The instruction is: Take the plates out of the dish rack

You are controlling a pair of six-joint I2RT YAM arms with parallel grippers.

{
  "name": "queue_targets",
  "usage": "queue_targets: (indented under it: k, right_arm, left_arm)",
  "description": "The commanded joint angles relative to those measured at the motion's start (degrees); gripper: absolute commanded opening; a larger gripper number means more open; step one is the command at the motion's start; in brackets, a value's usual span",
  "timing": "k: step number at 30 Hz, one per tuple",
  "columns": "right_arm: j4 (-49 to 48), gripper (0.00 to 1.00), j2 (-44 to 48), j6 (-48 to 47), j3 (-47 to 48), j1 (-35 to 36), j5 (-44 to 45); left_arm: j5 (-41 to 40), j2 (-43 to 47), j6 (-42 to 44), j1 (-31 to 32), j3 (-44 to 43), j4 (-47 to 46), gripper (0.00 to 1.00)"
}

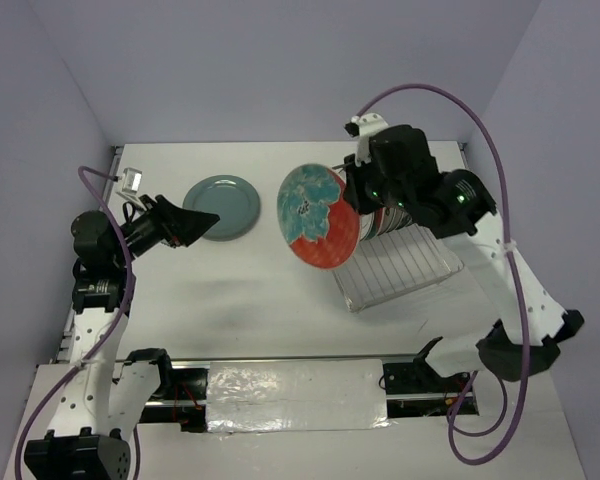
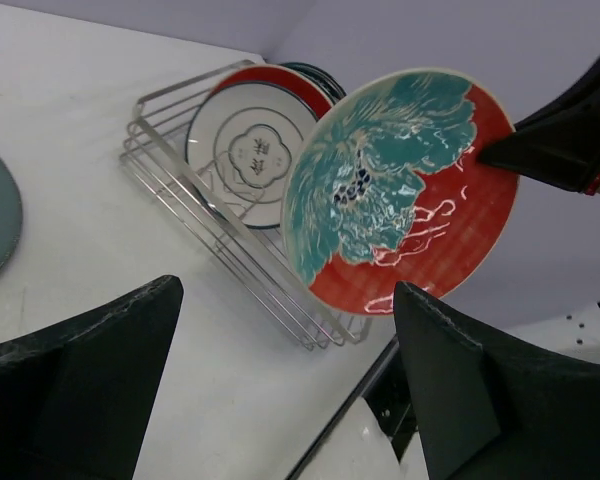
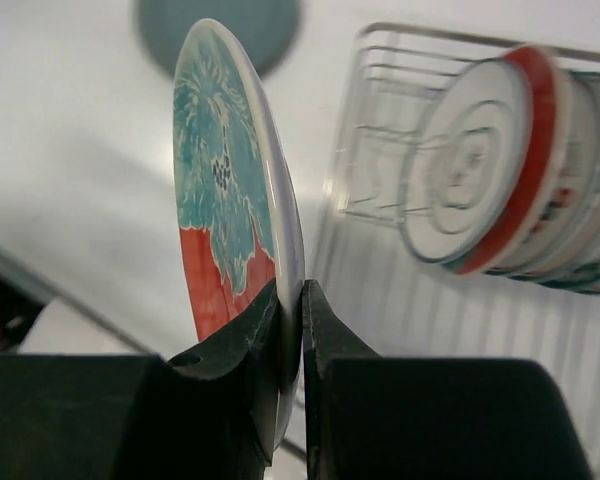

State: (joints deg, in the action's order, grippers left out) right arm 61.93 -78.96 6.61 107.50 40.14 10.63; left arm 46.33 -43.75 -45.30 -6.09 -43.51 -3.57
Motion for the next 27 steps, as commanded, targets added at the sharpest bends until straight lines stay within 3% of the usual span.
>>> queue_targets:
  k: [1, 3, 7, 11, 14, 15, 18, 19, 21, 22, 23, 24, 25, 27]
  right_arm:
    - [-21.1, 0.00, 7.2, 3.2, -4.8, -3.7, -25.4]
    - [-25.3, 0.00, 8.1, 4.1, -8.0, -4.4, -34.0]
    - [-30.6, 0.00, 7.5, 7.7, -11.3, -4.7, -40.2]
    - [-37.1, 0.00, 6.7, 10.6, -13.8, -5.5, -44.0]
    - [-38.9, 0.00, 4.9, 12.1, -13.2, -5.8, -44.0]
    - [-39.7, 0.00, 4.4, 12.5, -13.2, -5.8, -44.5]
    - [-42.5, 0.00, 3.5, 14.1, -14.3, -5.9, -45.1]
    - [-43.2, 0.00, 3.5, 14.7, -14.9, -6.0, -45.1]
    - [-45.1, 0.00, 3.9, 15.2, -16.6, -6.1, -45.1]
    - [-45.2, 0.01, 4.0, 15.5, -17.1, -6.6, -44.9]
    - [-45.5, 0.05, 4.2, 15.7, -18.0, -6.9, -44.4]
    - [-45.3, 0.17, 4.4, 16.0, -18.6, -7.4, -43.6]
    - [-43.2, 0.64, 4.8, 16.3, -19.5, -8.6, -41.8]
    - [-39.7, 1.00, 6.8, 17.9, -20.6, -10.4, -29.7]
  left_arm:
    - [8.8, 0.3, -1.0, 0.5, -2.9, -6.3, 1.00]
    - [9.9, -0.5, 1.8, 0.8, -4.3, -3.6, 1.00]
    - [10.6, -1.4, 4.3, 2.2, -4.9, -0.1, 0.98]
    - [7.2, -2.7, 10.8, 4.4, -6.9, 10.0, 0.92]
    - [9.0, -2.8, 9.0, 5.6, -5.4, 6.2, 0.84]
    - [10.4, -2.6, 7.7, 5.6, -4.5, 4.2, 0.79]
    - [11.6, -2.0, 4.1, 5.6, -2.8, -1.2, 0.39]
    - [11.4, -2.1, 3.7, 5.6, -3.0, -1.3, 0.19]
    - [10.9, -3.0, 4.0, 5.6, -3.7, -0.7, 0.02]
    - [9.6, -3.4, 4.6, 5.6, -4.5, 0.8, 0.00]
    - [8.4, -4.1, 4.9, 5.6, -4.9, 1.9, 0.00]
    - [6.9, -4.2, 5.0, 5.6, -5.4, 4.0, 0.00]
    - [0.6, -4.3, 5.0, 5.6, -6.4, 6.7, 0.00]
    - [-8.2, -5.1, 4.9, 5.6, -8.1, 12.0, 0.00]
